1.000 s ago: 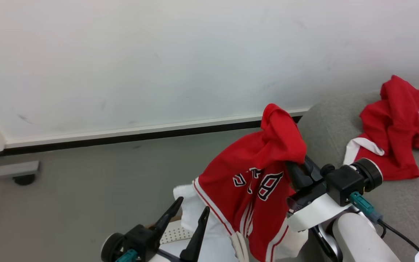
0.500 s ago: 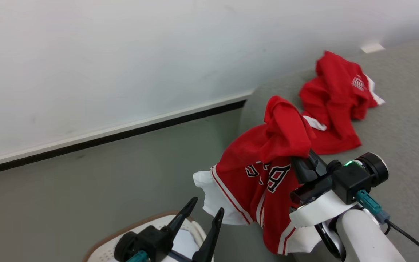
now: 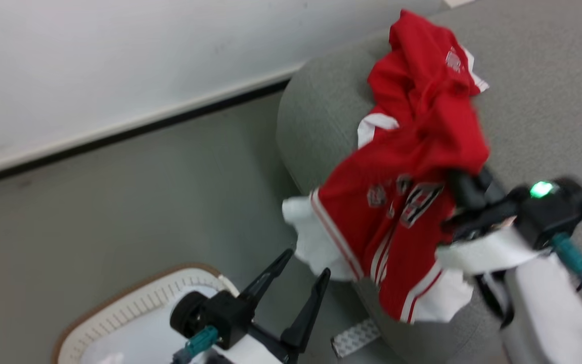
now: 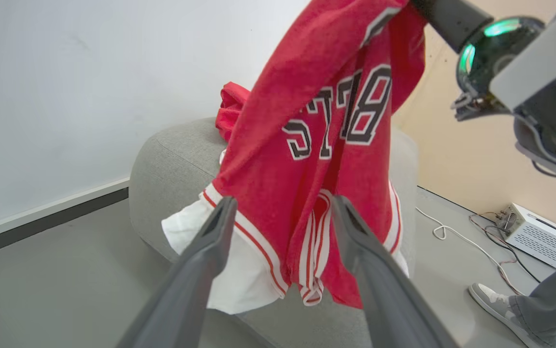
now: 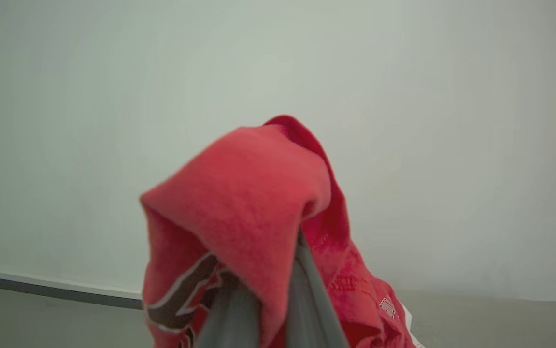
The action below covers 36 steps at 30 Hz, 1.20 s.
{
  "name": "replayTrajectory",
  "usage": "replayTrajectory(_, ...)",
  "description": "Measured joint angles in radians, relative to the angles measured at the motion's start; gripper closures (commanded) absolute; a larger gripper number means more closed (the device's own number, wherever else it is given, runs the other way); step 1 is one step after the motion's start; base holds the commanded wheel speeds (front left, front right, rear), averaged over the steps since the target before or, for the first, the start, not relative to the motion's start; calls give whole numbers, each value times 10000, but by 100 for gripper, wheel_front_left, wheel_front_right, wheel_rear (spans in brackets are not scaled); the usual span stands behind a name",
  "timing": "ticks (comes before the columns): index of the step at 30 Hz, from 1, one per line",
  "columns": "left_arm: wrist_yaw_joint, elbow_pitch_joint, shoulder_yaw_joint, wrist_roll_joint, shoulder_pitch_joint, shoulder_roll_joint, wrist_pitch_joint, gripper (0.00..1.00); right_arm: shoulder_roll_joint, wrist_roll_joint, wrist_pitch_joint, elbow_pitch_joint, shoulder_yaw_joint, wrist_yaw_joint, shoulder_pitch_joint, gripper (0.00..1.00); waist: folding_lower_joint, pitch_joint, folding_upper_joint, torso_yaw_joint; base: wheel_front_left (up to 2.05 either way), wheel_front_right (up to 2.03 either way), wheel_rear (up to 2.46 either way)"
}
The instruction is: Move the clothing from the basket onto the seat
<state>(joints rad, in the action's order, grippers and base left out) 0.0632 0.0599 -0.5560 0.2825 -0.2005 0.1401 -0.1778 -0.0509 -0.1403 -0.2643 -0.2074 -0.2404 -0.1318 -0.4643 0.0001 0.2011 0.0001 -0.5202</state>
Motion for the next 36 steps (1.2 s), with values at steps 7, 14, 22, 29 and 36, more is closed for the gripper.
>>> replayTrajectory(7,217,-336,-159,-288,-1036,345,481,0,-270,662,-2,322,1818,-2,-2310,100,2,1443,0,242,0,0,0)
replayTrajectory(14,286,-671,71,-360,-2056,610,646,0,-1985,529,98,-1590,3716,-2,-5277,100,3,2703,0,1090,0,0,0)
replayTrajectory(22,274,-830,188,-360,-2383,782,711,0,-4000,1530,368,-3958,5967,0,-7240,100,2,3646,-1,2175,0,0,0)
replayTrajectory(29,242,-780,130,-328,-2427,779,650,0,-4067,2332,165,-6172,8619,-2,-6226,96,1,4011,0,2799,0,0,0)
replayTrajectory(36,98,-721,305,-192,-2422,884,690,0,-2548,2976,25,-6263,9499,0,-4993,0,0,3812,-1,2793,0,0,0)
